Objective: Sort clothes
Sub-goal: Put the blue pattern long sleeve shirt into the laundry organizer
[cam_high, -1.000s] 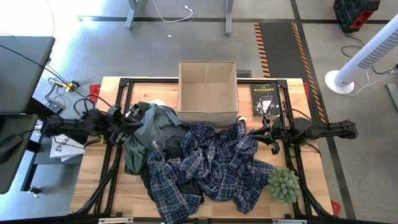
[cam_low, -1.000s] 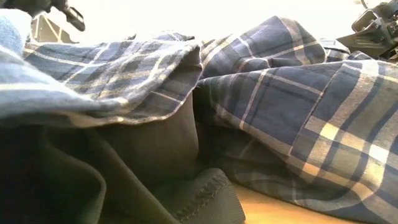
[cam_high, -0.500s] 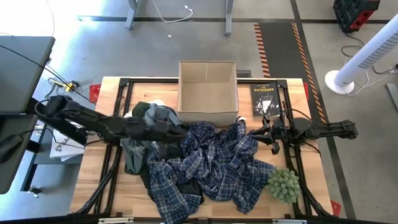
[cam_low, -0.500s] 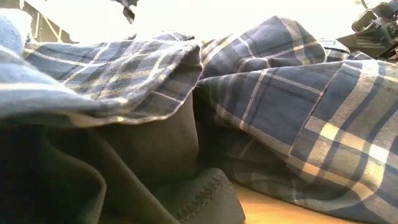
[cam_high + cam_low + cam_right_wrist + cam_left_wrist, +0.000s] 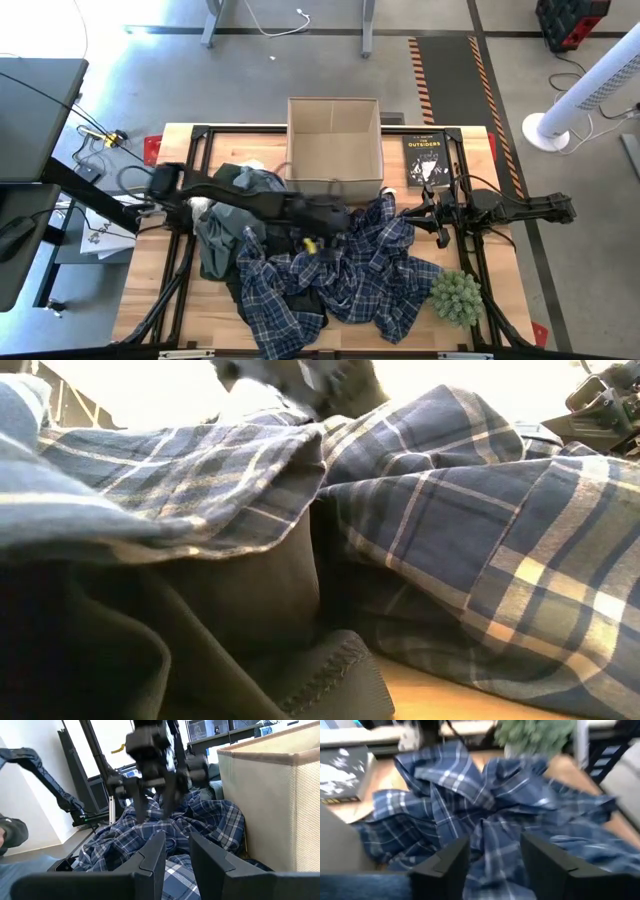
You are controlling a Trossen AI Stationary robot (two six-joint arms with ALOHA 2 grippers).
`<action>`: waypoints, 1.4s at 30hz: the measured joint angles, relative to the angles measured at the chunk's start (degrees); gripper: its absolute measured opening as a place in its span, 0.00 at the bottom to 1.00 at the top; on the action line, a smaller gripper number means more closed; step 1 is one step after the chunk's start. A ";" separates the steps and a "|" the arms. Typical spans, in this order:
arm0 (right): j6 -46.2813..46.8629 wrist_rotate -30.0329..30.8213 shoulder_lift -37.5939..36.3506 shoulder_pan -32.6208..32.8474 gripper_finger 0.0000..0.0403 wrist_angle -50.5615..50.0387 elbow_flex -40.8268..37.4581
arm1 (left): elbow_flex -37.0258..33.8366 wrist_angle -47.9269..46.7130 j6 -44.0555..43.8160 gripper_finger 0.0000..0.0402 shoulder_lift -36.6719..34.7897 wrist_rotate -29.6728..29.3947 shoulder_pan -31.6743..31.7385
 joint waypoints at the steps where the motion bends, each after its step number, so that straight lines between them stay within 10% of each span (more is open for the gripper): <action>1: 0.00 0.02 0.00 0.00 0.20 0.02 0.00 | 2.24 -1.49 0.27 0.48 2.38 0.06 0.28; 11: 0.02 0.02 0.00 0.00 0.20 0.02 0.00 | 17.64 -14.59 3.08 0.50 21.67 6.98 1.35; 18: 0.00 0.02 0.00 0.01 0.20 0.01 0.00 | 23.04 -20.45 4.46 0.08 24.60 12.08 1.36; 29: 0.01 0.02 0.00 0.00 0.20 0.13 0.00 | 23.32 -15.33 3.18 0.02 -3.59 14.79 4.33; 36: 0.02 0.02 0.02 0.00 0.20 -0.11 0.04 | 25.03 2.37 12.52 0.02 -22.96 4.39 8.46; 42: 0.01 0.02 0.00 0.00 0.20 -0.09 0.04 | 34.52 5.97 24.04 0.01 -25.66 -1.23 19.50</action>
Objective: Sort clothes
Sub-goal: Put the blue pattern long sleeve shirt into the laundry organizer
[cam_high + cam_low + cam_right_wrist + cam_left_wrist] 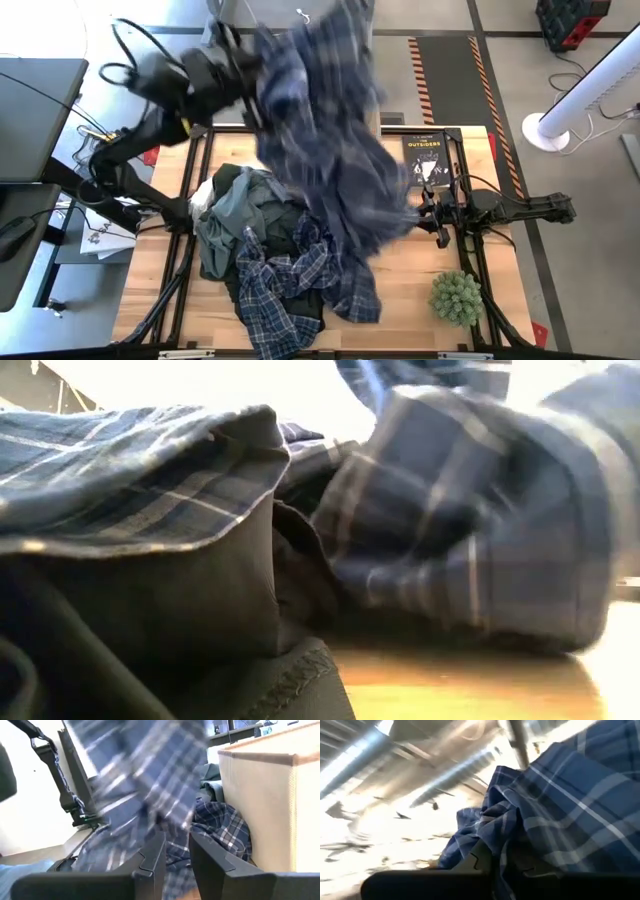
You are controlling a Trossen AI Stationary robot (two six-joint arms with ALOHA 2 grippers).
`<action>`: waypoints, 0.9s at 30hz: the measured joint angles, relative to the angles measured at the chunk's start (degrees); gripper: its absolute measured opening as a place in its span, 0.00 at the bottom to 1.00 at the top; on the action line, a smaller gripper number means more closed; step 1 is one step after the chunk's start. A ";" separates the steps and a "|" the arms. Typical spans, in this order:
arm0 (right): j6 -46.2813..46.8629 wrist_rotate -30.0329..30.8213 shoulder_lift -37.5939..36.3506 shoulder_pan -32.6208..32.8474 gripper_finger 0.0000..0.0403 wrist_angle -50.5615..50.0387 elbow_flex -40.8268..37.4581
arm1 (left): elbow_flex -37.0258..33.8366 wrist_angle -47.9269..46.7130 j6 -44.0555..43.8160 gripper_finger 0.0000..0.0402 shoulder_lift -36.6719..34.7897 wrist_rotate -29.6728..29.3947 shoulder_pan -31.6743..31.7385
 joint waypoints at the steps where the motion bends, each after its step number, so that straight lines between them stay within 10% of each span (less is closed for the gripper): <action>1: 0.01 0.00 0.00 0.00 0.20 0.00 0.00 | 1.37 -0.32 -0.54 0.01 0.72 1.43 2.65; 8: 0.01 0.00 0.00 0.00 0.20 0.04 0.00 | 2.61 -11.23 -7.08 0.01 9.18 6.73 17.92; 15: -0.01 0.00 0.00 0.02 0.20 0.09 0.00 | 2.35 -28.22 -6.94 0.01 22.92 11.21 17.98; 27: 0.01 -0.02 0.02 0.00 0.20 0.11 -0.02 | 2.52 -51.04 -2.39 0.23 31.94 -4.13 16.71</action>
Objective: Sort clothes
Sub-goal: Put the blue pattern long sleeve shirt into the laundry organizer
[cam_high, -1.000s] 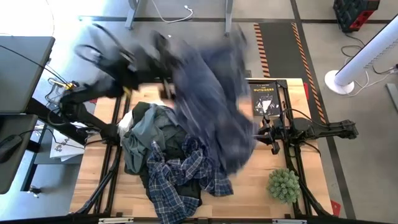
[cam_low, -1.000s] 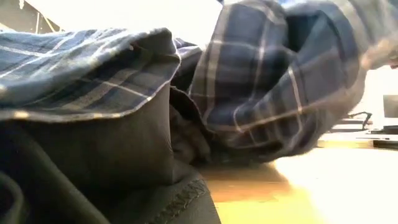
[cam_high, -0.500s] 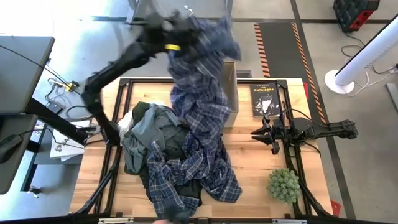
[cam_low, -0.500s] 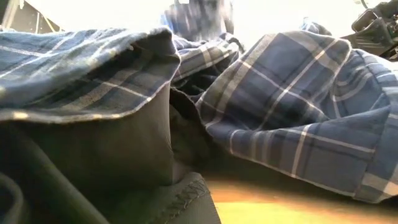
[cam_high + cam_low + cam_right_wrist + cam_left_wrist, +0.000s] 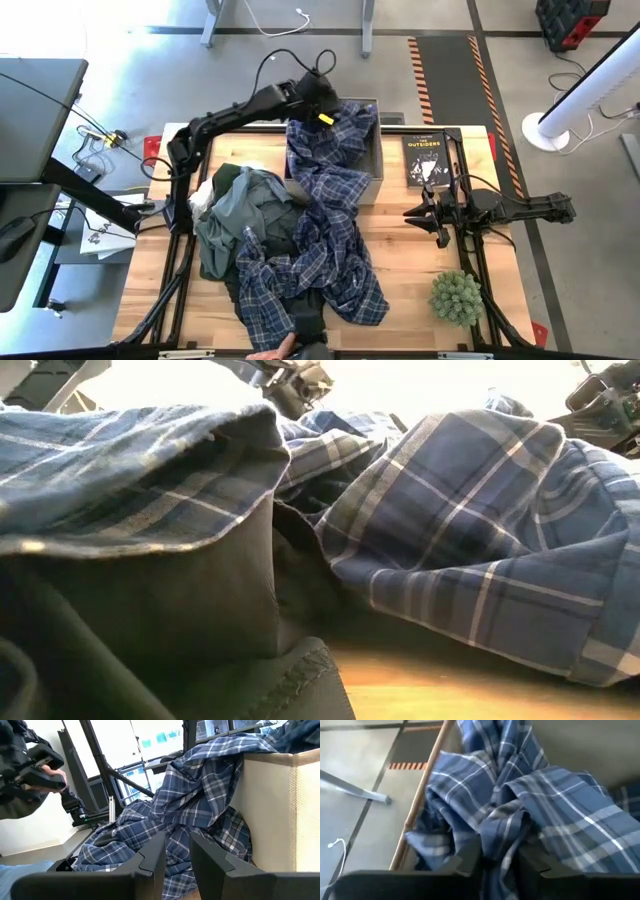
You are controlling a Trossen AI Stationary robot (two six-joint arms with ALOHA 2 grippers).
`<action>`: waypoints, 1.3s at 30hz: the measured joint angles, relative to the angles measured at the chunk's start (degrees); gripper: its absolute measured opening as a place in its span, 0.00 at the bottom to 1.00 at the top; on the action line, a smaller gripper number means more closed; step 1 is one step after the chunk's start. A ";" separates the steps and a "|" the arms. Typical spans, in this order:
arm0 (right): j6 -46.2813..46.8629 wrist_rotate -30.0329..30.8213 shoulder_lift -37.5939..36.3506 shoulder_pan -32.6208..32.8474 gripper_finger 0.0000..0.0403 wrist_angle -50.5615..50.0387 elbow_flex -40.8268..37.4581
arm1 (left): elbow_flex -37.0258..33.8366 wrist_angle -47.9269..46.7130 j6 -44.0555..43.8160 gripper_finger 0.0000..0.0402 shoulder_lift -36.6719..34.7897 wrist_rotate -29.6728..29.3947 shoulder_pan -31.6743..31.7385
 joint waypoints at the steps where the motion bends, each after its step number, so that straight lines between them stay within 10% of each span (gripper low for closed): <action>1: 0.00 0.02 -0.02 0.00 0.20 0.02 0.00 | -0.02 -0.83 0.00 0.27 -0.62 -0.04 0.00; 11: -0.02 0.02 -0.02 0.00 0.20 0.00 -0.02 | 0.11 -8.99 -3.69 0.52 -15.71 -0.19 -6.10; 14: -0.01 0.01 -0.02 0.01 0.20 0.00 -0.02 | -0.87 -17.43 5.76 0.50 -19.76 3.53 -13.64; 19: -0.01 0.02 -0.01 0.02 0.20 0.02 -0.02 | -10.99 -16.52 10.28 0.42 -21.81 -6.65 -31.25; 28: 0.00 0.00 -0.02 0.01 0.20 0.00 -0.02 | -28.65 7.57 25.02 0.37 -16.58 -34.21 -41.11; 39: -0.02 0.00 -0.02 0.01 0.20 0.00 -0.02 | -29.35 35.56 40.62 0.31 -12.58 -40.03 -35.76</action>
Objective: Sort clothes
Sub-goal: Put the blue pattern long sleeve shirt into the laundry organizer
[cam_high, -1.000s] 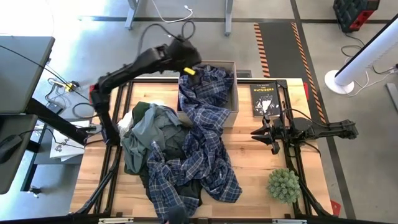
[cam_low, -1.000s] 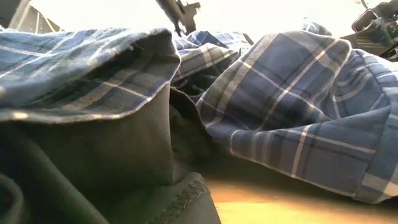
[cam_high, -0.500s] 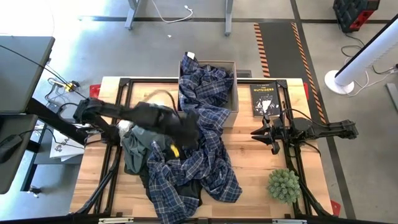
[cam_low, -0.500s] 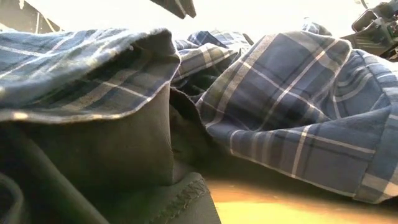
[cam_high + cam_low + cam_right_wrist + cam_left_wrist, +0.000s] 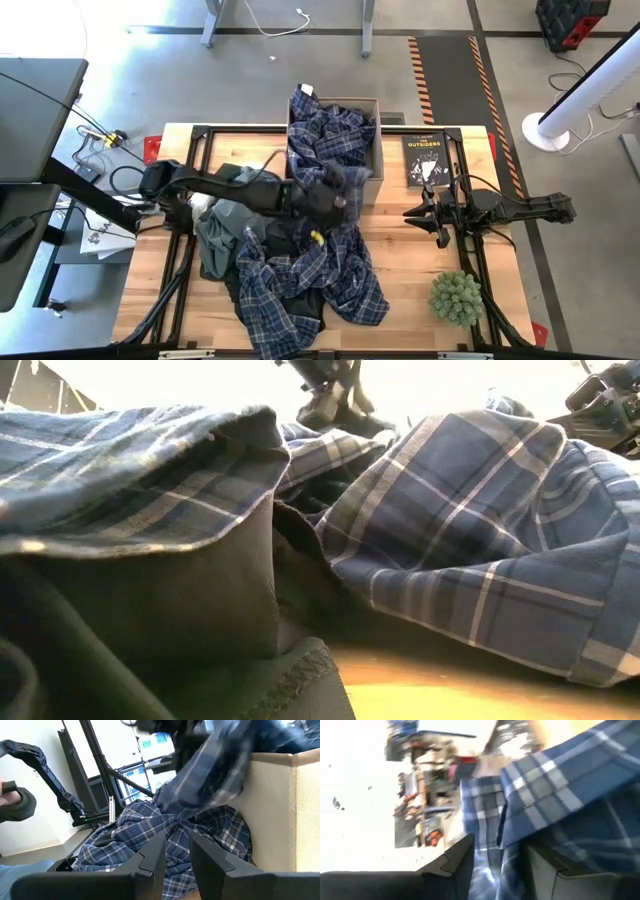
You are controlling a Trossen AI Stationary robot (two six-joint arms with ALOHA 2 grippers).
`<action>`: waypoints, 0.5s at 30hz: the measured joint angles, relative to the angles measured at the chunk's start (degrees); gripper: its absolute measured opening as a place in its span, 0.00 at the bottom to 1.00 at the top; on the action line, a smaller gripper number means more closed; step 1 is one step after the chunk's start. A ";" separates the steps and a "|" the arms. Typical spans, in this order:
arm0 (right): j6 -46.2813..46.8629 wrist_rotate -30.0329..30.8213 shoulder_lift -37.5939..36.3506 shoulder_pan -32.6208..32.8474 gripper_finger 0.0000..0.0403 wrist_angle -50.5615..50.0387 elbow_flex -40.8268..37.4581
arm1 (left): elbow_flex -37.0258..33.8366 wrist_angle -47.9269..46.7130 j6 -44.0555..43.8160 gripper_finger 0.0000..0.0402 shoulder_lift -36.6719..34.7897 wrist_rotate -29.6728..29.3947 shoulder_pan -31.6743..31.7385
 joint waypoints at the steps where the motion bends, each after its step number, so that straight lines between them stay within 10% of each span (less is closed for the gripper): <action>1: 0.02 0.00 0.00 -0.01 0.20 0.00 0.00 | 0.02 1.12 0.11 0.29 -0.42 0.04 1.06; 7: 0.00 0.00 0.01 0.01 0.20 0.00 0.00 | 0.01 -0.16 -6.80 0.03 -3.81 1.23 8.72; 15: 0.00 0.00 0.02 -0.01 0.20 0.00 0.00 | 0.04 -7.33 -34.66 0.01 -7.16 15.41 26.26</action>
